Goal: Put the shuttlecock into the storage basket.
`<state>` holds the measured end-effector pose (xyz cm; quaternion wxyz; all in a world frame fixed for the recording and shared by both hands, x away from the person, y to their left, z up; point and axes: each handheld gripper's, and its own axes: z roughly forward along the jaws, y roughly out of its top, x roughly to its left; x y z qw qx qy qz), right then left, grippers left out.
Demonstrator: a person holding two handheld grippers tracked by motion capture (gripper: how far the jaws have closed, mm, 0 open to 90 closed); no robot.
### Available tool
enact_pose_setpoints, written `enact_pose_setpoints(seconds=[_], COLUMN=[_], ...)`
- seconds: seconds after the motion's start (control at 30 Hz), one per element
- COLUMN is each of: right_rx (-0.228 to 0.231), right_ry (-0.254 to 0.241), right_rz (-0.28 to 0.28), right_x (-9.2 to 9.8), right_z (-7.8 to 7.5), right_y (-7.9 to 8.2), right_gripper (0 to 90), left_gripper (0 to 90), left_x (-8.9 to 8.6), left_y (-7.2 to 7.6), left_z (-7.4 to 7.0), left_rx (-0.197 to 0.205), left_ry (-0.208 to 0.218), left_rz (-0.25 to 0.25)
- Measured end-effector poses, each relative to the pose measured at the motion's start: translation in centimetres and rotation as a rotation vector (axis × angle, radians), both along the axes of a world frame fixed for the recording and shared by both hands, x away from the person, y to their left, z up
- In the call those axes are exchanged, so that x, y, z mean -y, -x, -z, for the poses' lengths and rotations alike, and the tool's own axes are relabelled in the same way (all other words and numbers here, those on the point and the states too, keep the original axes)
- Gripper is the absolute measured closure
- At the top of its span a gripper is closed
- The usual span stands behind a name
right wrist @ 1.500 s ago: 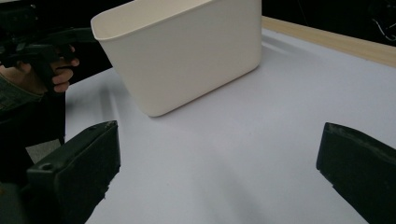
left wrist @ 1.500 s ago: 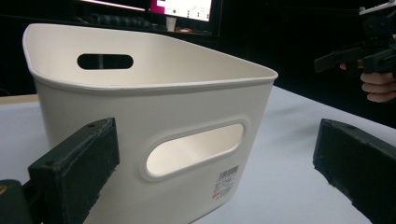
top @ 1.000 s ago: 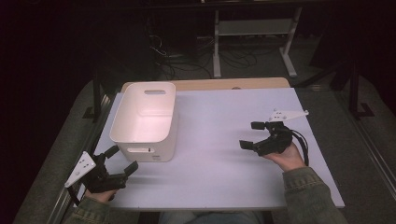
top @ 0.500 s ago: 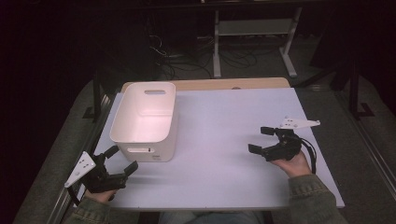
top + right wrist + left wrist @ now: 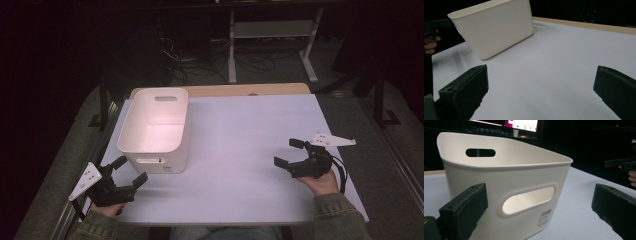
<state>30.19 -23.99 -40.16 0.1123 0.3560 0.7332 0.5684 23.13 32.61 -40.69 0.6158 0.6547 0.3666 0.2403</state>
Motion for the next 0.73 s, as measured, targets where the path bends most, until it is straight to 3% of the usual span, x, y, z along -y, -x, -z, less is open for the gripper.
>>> enact_pose_setpoints(seconds=[0.73], right_rx=[0.019], right_ry=[0.020], right_rz=[0.083], right_x=[1.8], right_z=[1.2], right_y=[1.8], right_gripper=[0.0], left_gripper=[0.0], left_x=[0.0], left_y=[0.0], left_z=[0.0], left_rx=[0.000], left_ry=[0.003], left_rz=[0.004])
